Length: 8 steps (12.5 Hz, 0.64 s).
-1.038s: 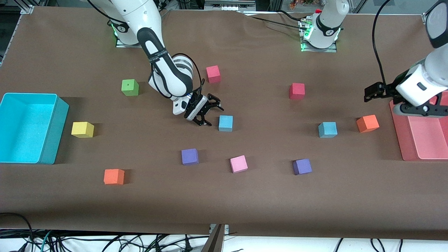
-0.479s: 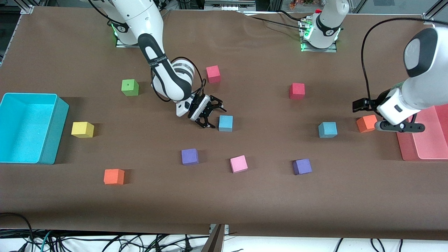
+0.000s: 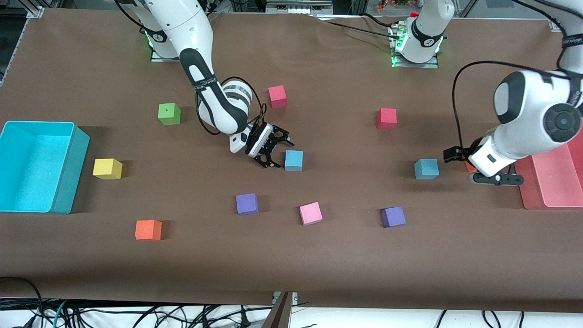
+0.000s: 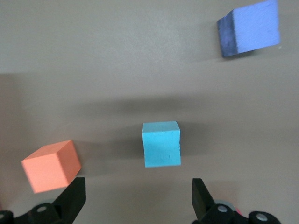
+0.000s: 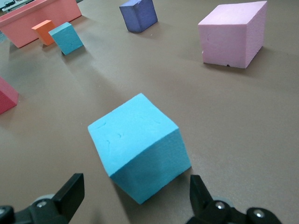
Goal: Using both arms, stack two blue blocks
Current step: 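Grasp the second light blue cube with the left gripper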
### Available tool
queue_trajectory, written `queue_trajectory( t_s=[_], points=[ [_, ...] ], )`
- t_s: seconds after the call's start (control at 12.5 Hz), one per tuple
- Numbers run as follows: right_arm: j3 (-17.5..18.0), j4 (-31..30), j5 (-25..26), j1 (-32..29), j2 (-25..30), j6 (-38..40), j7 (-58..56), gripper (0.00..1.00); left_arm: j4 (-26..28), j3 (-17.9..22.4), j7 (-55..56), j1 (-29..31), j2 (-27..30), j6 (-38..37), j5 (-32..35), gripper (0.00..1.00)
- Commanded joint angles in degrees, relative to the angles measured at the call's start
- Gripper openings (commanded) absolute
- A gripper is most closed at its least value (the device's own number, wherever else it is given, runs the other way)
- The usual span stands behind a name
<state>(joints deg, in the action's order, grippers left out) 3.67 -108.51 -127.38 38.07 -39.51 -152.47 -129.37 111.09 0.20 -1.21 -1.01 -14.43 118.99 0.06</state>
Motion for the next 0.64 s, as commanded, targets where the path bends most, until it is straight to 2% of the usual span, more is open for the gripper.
queue_trajectory(
  t_s=[0.0,0.24,0.56],
  points=[
    [-0.68,0.84,-1.56,0.78,-0.48,0.42,-1.77,1.00,6.84,-0.03,-0.54,-0.22,-1.56,10.25,-0.41,1.00],
    [-0.68,0.93,-1.12,0.69,-0.74,0.42,-1.85,1.00,10.11,-0.03,-0.46,-1.01,-4.72,17.75,-0.49,1.00],
    [-0.68,1.46,-1.03,0.69,-1.00,0.42,-1.77,1.00,10.29,-0.03,-0.02,-2.24,-8.06,20.83,-1.02,1.00]
  ],
)
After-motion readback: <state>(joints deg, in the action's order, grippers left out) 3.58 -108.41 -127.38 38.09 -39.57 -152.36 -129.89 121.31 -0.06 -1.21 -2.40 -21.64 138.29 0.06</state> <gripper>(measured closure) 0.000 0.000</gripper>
